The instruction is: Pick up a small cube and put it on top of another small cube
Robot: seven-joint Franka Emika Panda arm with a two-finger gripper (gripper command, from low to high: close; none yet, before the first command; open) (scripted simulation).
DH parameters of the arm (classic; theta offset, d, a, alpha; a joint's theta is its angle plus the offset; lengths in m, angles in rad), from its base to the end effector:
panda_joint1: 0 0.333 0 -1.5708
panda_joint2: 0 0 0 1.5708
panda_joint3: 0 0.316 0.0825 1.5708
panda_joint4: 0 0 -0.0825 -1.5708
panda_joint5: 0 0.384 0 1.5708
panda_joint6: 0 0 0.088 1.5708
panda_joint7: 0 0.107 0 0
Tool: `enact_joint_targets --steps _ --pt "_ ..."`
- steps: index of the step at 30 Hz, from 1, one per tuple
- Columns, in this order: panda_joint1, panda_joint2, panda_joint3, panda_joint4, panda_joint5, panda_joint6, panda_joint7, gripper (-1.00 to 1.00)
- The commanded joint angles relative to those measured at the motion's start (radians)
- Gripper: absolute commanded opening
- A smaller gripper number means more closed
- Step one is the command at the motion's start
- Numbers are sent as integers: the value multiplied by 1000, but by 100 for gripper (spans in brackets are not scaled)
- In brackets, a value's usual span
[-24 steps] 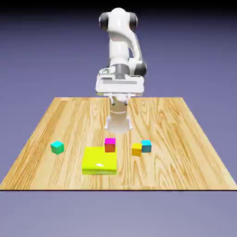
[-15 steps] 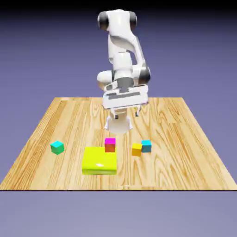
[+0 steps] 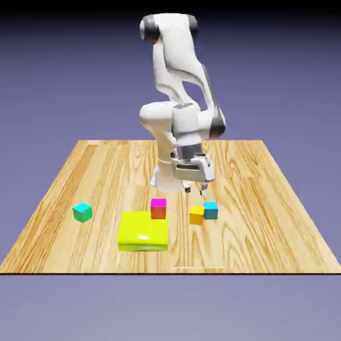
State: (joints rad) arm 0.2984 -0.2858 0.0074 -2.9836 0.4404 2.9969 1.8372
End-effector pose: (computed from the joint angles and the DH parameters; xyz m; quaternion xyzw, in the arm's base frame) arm 0.3324 0.0727 0.2689 -0.5508 0.8195 -0.0150 0.1577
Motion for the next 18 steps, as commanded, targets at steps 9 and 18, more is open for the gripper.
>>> enact_joint_targets --steps 9,18 --pt "102 101 3 -62 157 -14 391 0" --pt "180 211 -8 -43 396 -10 403 0"
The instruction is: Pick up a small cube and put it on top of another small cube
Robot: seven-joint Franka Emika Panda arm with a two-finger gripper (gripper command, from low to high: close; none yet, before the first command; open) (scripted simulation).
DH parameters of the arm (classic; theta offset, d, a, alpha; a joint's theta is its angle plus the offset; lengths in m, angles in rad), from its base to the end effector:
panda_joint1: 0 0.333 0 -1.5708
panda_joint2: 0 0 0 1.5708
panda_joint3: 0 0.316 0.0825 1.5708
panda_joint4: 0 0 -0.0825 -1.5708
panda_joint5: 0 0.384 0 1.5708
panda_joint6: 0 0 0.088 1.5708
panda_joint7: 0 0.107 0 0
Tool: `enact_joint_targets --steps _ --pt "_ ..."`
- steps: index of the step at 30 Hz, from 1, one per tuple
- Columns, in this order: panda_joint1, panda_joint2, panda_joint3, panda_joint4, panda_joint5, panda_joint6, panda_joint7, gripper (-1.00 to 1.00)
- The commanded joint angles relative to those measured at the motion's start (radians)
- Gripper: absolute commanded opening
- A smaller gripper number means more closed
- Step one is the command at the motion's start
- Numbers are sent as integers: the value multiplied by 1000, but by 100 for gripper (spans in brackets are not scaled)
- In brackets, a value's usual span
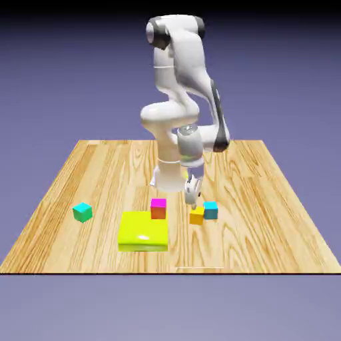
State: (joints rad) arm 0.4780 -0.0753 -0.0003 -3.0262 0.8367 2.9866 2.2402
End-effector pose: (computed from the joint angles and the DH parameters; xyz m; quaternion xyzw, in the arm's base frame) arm 0.2738 0.0829 0.1847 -0.2725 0.9595 0.0649 0.0306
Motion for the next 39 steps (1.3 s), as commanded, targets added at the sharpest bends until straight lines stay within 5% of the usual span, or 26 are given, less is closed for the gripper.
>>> enact_joint_targets --steps 1,21,22,39 --pt "9 17 -3 11 44 3 -38 0" --pt "181 346 -59 233 899 52 -781 0" --pt "181 346 -59 233 899 52 -781 -100" --pt "41 78 -13 53 203 12 -177 -100"
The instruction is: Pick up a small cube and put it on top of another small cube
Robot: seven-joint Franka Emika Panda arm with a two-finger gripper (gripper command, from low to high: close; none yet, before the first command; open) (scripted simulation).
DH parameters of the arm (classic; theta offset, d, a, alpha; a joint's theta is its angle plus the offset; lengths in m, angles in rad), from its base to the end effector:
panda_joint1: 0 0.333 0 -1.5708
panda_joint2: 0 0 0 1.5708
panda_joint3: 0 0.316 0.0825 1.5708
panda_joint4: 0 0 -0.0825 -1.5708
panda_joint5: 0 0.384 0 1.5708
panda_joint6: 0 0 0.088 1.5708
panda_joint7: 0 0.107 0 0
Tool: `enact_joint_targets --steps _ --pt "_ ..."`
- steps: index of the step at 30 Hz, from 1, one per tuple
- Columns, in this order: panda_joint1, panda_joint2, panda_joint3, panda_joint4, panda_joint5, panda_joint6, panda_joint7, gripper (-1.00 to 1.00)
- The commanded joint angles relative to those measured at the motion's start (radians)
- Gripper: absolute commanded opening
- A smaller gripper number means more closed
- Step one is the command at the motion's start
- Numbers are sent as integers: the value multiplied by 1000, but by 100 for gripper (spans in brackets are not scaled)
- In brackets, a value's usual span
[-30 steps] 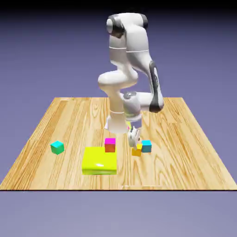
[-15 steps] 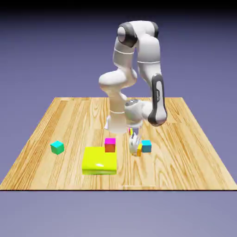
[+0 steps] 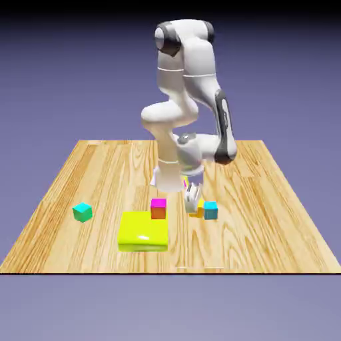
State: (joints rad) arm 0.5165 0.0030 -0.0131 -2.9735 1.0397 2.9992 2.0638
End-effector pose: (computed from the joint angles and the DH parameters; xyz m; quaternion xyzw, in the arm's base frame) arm 0.2781 0.0824 0.1727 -0.2715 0.9594 0.0701 0.0310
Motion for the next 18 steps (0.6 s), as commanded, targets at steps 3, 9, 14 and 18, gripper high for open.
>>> enact_joint_targets --steps 3,9,14,18 --pt "-24 -50 8 -34 -130 -8 113 -100" --pt "-73 -145 24 -98 -377 -23 327 -100" --pt "-168 -220 169 -90 -349 -123 205 -100" --pt "-263 -295 314 -83 -322 -223 83 -100"
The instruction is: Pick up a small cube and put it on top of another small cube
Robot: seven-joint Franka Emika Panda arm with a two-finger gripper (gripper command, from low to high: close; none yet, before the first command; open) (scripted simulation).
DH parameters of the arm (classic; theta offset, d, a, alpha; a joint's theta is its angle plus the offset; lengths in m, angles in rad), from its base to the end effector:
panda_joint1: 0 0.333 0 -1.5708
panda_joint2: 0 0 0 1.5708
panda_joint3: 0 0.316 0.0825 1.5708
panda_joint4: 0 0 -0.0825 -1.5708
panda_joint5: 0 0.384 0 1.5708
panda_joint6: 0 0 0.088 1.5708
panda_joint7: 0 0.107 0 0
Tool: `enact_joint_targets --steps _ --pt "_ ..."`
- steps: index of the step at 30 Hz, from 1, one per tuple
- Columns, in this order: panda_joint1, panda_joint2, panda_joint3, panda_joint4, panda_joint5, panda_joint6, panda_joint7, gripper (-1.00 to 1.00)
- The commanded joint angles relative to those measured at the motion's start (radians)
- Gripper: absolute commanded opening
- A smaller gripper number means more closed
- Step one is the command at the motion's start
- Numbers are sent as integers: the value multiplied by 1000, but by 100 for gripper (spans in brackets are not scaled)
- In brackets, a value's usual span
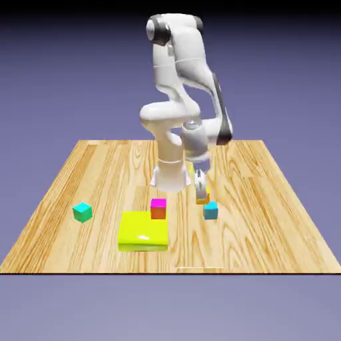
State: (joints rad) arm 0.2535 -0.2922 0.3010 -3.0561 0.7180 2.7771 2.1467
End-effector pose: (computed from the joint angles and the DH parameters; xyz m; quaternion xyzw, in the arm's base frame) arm 0.2633 0.1137 0.2224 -0.4183 0.9042 0.0798 0.0331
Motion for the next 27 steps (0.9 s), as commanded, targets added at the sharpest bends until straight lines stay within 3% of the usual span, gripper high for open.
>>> enact_joint_targets --steps 1,13,26,27 --pt "-24 -19 36 2 7 -26 -31 -100" --pt "-262 -207 400 21 76 -278 -338 -100" --pt "-247 231 417 45 130 143 -399 -100" --pt "-247 231 417 45 130 143 -399 100"
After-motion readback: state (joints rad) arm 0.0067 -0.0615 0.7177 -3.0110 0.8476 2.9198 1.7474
